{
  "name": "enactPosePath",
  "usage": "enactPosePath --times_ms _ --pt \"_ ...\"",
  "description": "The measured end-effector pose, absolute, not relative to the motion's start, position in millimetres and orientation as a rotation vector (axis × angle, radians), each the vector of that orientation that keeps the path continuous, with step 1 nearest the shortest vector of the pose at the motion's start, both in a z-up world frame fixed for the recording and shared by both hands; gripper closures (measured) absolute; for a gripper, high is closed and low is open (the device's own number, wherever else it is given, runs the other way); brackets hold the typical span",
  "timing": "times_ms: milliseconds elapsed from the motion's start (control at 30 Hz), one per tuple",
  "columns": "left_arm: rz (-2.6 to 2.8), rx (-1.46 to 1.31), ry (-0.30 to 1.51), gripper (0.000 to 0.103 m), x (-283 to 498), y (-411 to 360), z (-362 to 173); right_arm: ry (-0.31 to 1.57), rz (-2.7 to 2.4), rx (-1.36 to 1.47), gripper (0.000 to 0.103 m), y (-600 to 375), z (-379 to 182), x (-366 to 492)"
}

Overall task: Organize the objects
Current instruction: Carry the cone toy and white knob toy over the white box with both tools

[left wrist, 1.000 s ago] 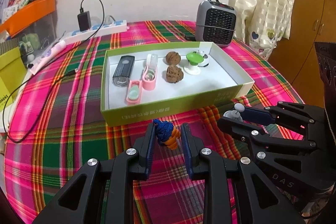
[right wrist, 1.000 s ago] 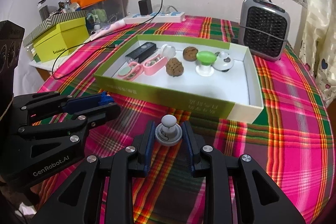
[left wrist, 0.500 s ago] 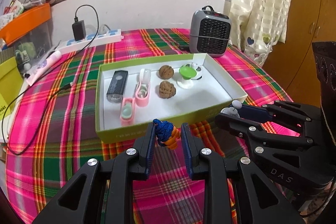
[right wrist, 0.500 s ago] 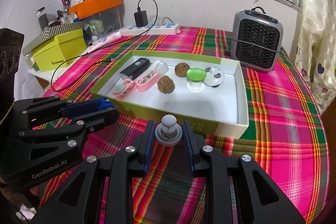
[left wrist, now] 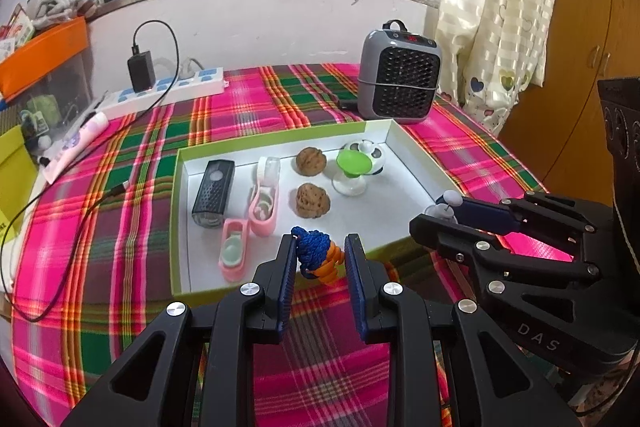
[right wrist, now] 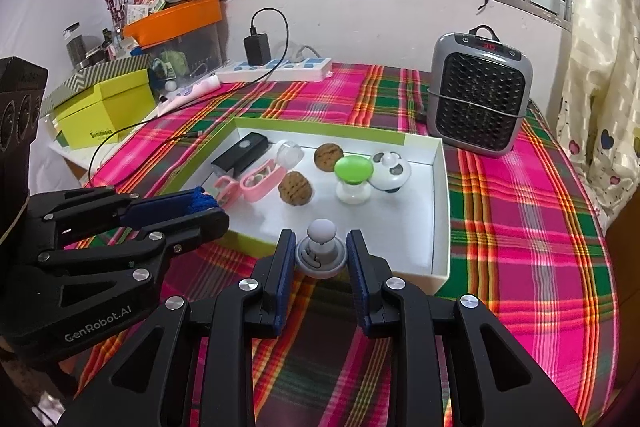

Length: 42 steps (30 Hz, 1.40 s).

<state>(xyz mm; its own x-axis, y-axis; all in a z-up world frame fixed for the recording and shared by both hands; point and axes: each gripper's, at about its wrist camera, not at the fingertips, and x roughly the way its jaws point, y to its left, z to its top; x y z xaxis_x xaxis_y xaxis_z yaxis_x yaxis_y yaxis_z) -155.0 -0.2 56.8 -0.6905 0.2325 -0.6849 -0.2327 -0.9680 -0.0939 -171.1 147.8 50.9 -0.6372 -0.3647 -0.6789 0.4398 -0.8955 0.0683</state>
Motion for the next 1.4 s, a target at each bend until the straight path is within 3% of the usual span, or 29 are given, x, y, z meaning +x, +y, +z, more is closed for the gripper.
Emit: enactPosePath --times_ms 1400 --pt "2.657 -1.183 -0.015 0.081 -210 5 29 0.259 -2.487 1.135 0.076 150 18 -257"
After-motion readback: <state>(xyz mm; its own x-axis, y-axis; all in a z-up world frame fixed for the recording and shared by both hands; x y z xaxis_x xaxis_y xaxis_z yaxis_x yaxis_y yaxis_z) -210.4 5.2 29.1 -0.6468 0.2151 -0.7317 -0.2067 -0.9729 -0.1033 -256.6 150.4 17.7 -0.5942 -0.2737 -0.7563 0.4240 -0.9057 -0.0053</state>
